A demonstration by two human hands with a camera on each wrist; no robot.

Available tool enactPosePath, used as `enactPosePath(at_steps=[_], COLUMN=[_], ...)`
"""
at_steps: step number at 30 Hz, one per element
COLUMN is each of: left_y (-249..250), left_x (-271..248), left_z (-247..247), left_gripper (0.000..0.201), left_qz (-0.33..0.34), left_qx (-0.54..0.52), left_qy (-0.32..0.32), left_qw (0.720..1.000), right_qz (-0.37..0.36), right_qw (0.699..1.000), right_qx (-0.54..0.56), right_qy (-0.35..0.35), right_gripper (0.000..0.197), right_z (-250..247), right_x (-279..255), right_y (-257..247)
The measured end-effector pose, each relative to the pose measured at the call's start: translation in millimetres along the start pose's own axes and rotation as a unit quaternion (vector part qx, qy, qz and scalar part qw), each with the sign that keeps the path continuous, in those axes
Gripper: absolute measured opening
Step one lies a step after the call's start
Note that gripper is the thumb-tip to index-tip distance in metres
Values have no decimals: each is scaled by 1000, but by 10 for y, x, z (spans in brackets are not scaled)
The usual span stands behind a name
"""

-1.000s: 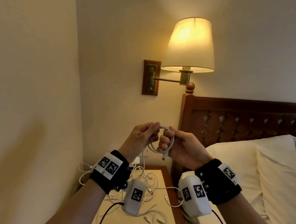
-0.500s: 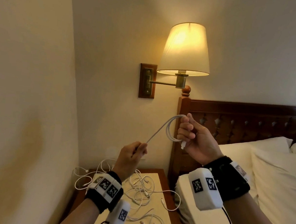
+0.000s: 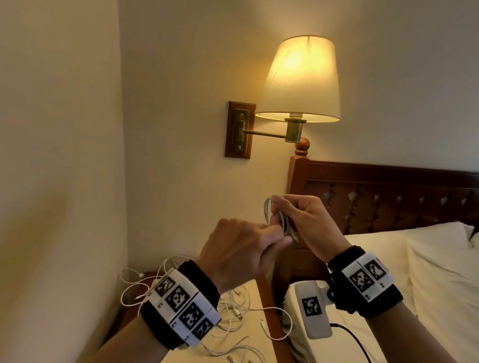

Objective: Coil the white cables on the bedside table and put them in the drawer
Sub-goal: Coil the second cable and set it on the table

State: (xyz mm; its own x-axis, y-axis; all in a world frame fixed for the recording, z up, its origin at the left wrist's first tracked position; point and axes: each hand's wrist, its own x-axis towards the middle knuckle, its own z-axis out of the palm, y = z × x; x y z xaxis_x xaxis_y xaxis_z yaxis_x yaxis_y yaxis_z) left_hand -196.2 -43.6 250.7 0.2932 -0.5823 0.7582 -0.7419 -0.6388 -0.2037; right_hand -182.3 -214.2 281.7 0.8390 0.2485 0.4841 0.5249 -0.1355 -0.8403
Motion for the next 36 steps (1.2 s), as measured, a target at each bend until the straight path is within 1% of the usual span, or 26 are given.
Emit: enactPosePath(at_steps=[2,4,6,7,8,10,12,15,18,20,23,26,27,28,30,31,32,33,35,36], left_y=[-80,-158,-230,-269,-307,-373,-403,-413,-454,-495,-564,-597,-589,-574,-530,-485,-427,-355,-168,-72], left_x=[54,94,109,111,114,123,129,145,132,81,-67,-337,-429,-514,-631,-650,-639,-604,-492,-428], left_z=[-47,-69,-99,-103,-93,-39,25,101,180,257,385,540,582,623,679,677,652,607,490,424], left_gripper=[32,32,33,33,32,31,33,36,40,39,29,31,31,30,30,32,34,36,40,40], left_qz=[16,27,13,0,-15,-50,-87,-122,-184,-206,-252,-307,-314,-314,-298,-291,-280,-260,-190,-149], left_qx=[19,33,43,41,28,-36,-120,-237,-329,-361,-389,-434,-432,-412,-338,-303,-275,-244,-140,-79], left_qy=[33,64,90,100,105,105,97,81,63,59,55,31,21,16,12,1,-25,-66,-156,-165], left_qw=[999,997,995,994,994,993,984,960,924,908,885,846,845,855,893,907,919,932,959,972], right_qz=[-11,-13,-7,4,20,49,66,89,111,124,112,102,98,93,89,90,90,89,80,68], right_qw=[999,999,998,998,996,990,986,980,962,940,901,890,889,889,897,904,912,923,950,967], right_qx=[-29,-25,-15,2,32,97,124,159,235,301,402,435,442,444,431,417,399,375,303,244], right_qy=[-9,-32,-54,-66,-76,-86,-92,-86,-88,-105,-120,-86,-70,-58,-41,-30,-20,-13,-8,-3], right_gripper=[37,44,52,52,48,38,37,35,32,33,38,34,31,30,28,27,26,25,25,27], right_z=[19,47,76,93,106,124,120,87,66,54,-14,-82,-100,-118,-146,-144,-135,-108,-23,28], right_x=[-18,-36,-49,-47,-41,-31,-13,11,32,24,3,-11,-14,-11,5,12,18,24,28,24], right_y=[-22,-32,-31,-30,-23,-13,-12,1,40,72,48,-56,-81,-90,-73,-53,-15,19,83,105])
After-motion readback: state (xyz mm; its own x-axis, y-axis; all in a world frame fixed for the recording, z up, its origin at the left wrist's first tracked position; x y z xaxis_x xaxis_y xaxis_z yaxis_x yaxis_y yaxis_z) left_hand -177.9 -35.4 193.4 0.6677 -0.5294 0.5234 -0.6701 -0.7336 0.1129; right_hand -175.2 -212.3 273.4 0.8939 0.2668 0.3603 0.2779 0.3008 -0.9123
